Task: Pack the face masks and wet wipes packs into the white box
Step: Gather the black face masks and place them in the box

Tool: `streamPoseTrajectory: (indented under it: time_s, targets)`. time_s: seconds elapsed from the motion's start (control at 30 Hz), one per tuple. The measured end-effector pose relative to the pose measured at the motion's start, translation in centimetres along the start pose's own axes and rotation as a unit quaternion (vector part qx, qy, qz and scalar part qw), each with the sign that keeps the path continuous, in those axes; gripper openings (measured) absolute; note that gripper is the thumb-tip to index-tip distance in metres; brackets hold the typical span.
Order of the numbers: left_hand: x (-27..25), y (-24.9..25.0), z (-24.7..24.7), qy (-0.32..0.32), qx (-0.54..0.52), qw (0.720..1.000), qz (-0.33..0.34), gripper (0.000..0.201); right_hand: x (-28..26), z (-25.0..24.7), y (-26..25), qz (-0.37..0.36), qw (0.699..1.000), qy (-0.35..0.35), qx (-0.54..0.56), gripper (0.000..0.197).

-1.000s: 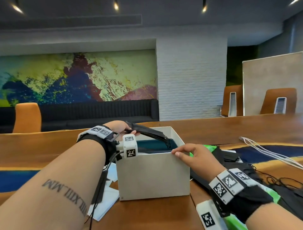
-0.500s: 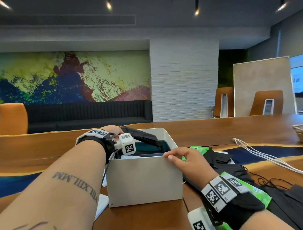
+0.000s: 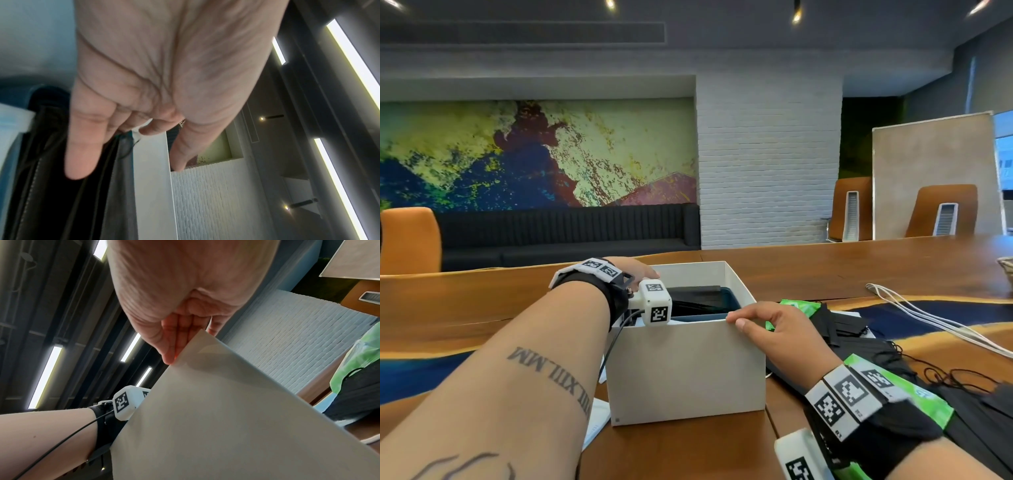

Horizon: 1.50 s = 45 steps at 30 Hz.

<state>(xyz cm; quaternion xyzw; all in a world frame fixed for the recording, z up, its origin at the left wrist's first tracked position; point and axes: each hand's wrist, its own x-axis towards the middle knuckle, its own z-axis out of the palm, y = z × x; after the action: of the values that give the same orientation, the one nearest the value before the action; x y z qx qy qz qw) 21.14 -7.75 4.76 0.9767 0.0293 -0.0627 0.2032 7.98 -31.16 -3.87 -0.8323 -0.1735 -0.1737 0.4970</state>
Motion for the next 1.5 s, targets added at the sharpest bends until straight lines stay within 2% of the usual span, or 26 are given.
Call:
streamPoseTrajectory:
  time_s: [0.1, 0.17, 0.27, 0.33, 0.43, 0.5, 0.73, 0.93, 1.1, 1.2, 1.33, 1.4, 1.5]
  targets:
    - [-0.1, -0.2, -0.4, -0.018, 0.052, 0.998, 0.030, 0.046, 0.0, 0.1, 0.0, 0.003, 1.000, 0.003, 0.004, 0.016]
    - [0.1, -0.9, -0.7, -0.018, 0.006, 1.000, 0.024, 0.044, 0.1, 0.1, 0.0, 0.006, 1.000, 0.002, 0.008, 0.015]
    - [-0.2, -1.6, -1.3, -0.030, -0.160, 0.987, 0.001, 0.055, 0.1, 0.1, -0.1, 0.009, 1.000, 0.002, 0.012, 0.015]
    - [-0.5, -2.1, -1.9, -0.036, -0.289, 0.957, -0.003, 0.059, 0.1, 0.1, -0.2, 0.008, 1.000, 0.005, 0.011, 0.016]
    - [-2.6, -2.5, -2.8, -0.028, -0.392, 0.919, 0.009, 0.049, 0.1, 0.0, -0.3, 0.013, 1.000, 0.005, 0.014, 0.016]
    - [-4.4, -3.1, -3.5, -0.034, -0.412, 0.910, 0.024, 0.042, 0.0, 0.0, -0.4, 0.018, 1.000, 0.003, 0.018, 0.016]
    - [-10.9, -6.7, -5.7, -0.016, -0.408, 0.912, 0.036, 0.036, 0.1, 0.1, -1.2, 0.026, 0.999, 0.010, -0.024, 0.017]
    - [-13.1, -11.4, -2.9, -0.003, -0.368, 0.929, -0.041, 0.035, 0.3, 0.2, -2.0, 0.029, 0.997, 0.009, -0.071, 0.016]
    - [-13.0, -14.8, 1.7, -0.004, -0.328, 0.934, -0.139, 0.042, 0.5, 1.2, -2.5, 0.005, 0.983, 0.008, -0.183, 0.008]
    - [-12.7, -15.4, 3.5, -0.018, -0.247, 0.953, -0.174, 0.054, 0.5, 1.6, -2.4, 0.005, 0.985, 0.020, -0.172, 0.009]
    - [-11.4, -16.1, 4.4, -0.007, -0.105, 0.977, -0.184, 0.063, 0.7, 1.5, -2.3, 0.006, 0.988, 0.023, -0.154, 0.013]
    - [-11.3, -16.0, 4.3, -0.021, -0.014, 0.981, -0.191, 0.065, 0.7, 1.5, -2.2, 0.006, 0.988, 0.025, -0.153, 0.011]
    - [-11.3, -15.9, 4.4, -0.038, 0.066, 0.976, -0.203, 0.061, 0.6, 1.8, -2.0, 0.003, 0.988, 0.035, -0.152, 0.008]
